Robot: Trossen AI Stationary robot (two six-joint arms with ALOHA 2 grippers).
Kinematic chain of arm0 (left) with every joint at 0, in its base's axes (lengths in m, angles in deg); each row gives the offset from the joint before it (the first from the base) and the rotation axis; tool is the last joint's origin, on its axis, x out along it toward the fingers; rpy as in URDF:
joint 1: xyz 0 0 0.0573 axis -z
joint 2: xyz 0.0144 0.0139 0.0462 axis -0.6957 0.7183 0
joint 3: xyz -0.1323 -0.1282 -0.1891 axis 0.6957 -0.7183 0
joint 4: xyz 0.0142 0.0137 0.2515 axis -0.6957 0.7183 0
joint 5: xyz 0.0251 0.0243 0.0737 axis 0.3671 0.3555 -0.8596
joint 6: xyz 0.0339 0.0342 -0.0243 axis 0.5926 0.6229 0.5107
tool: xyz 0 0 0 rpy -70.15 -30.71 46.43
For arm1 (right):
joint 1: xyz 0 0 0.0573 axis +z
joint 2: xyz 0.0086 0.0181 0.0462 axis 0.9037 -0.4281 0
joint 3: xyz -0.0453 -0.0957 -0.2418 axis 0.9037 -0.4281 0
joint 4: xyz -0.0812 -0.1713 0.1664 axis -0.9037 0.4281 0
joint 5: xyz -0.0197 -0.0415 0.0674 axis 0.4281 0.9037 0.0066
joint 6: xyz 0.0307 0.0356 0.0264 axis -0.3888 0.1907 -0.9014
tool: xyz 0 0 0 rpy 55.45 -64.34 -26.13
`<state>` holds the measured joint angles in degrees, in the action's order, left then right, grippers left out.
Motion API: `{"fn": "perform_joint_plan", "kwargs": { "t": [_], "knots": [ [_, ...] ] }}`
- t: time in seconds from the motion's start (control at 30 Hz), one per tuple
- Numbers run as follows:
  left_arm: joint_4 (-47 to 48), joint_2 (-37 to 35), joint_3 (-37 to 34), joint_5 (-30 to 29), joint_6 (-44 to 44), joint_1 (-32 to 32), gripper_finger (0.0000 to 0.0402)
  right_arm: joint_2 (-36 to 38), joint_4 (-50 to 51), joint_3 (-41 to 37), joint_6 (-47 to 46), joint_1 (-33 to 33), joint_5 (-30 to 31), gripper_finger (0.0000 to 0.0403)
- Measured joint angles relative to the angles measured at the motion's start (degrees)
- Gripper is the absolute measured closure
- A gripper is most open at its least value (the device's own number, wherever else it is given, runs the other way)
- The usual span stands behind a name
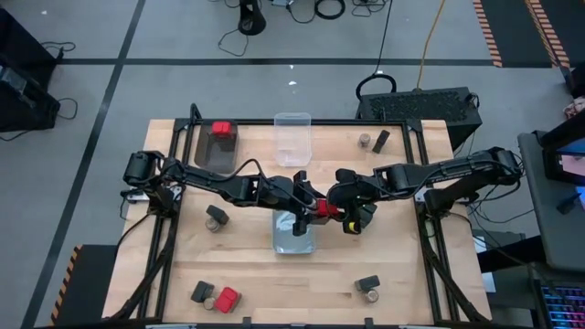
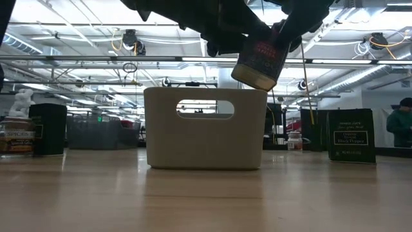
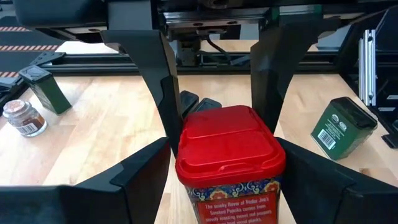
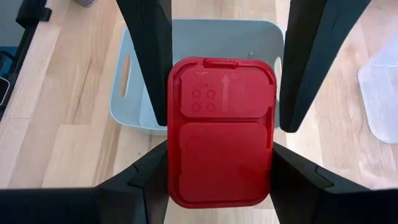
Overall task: Sort spices by type
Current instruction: Put the red seasoning can into the black transparent bin
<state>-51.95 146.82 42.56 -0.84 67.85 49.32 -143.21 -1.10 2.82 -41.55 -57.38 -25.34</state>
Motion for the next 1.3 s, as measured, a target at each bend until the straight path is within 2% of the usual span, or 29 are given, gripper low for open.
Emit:
{"fn": "perform_joint_plan", "kwargs": {
  "t": [0.3,0.57,1.03,1.3],
  "knots": [
    [-0.01,0.00,0.00,0.00,0.00,0.00,0.0125,0.00,-0.33,0.00,0.37,-0.01,0.07,0.0200],
    [0.05,0.00,0.00,0.05,0.61,0.00,0.0179,0.00,-0.25,0.00,0.32,-0.07,0.15,0.0198],
    [0.59,0.00,0.00,0.04,1.90,-0.02,0.0186,0.53,-0.18,0.00,4.69,-0.07,-0.42,0.0147],
    [3.44,-0.99,0.00,-0.04,3.71,-0.22,0.0186,5.47,4.48,0.00,4.57,-0.45,1.19,0.0142]
  ]
}}
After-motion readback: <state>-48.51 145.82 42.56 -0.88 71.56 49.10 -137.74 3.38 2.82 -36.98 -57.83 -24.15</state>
